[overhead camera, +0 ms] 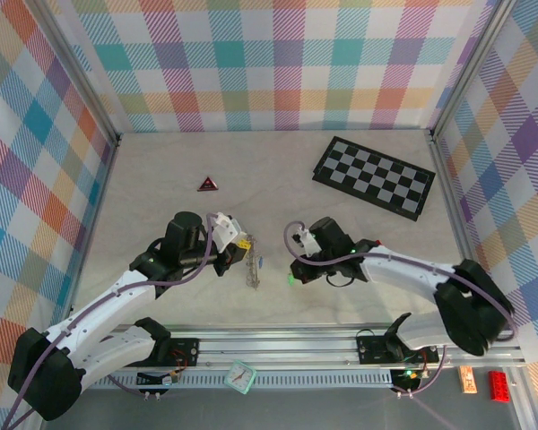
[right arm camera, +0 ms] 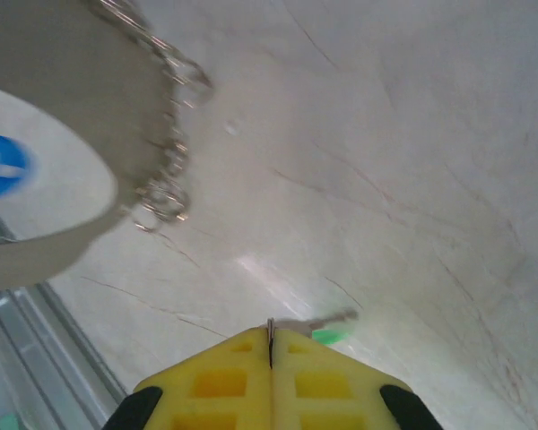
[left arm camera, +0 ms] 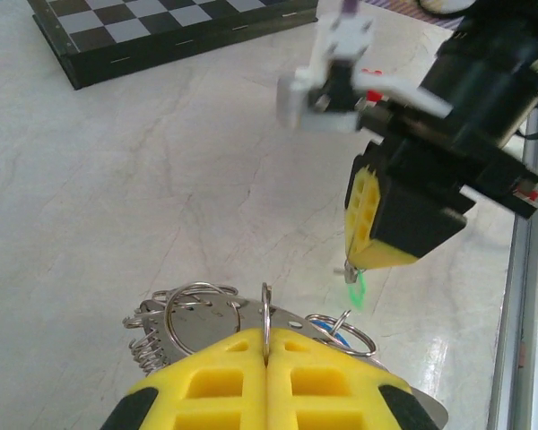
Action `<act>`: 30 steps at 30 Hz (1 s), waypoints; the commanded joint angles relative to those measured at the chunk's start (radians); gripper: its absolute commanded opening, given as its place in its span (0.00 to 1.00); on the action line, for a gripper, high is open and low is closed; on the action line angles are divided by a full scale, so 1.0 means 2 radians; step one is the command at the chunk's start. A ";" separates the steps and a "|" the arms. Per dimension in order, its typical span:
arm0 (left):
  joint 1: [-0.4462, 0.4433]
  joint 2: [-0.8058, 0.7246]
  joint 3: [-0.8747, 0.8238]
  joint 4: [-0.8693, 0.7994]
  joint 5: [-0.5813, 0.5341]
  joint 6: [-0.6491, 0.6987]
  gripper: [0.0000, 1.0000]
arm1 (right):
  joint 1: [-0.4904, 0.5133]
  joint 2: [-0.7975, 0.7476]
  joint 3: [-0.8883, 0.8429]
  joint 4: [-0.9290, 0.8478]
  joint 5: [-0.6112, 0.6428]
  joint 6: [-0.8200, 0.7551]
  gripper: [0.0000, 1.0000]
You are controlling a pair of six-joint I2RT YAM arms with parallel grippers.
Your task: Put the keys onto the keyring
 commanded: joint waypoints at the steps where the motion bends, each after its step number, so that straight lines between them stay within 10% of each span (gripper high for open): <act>1: -0.005 -0.009 0.007 0.029 -0.001 -0.038 0.00 | -0.002 -0.035 -0.010 0.032 0.000 -0.054 0.00; 30: -0.015 0.025 0.014 0.054 0.065 -0.099 0.00 | 0.006 -0.063 0.025 0.231 -0.075 -0.207 0.00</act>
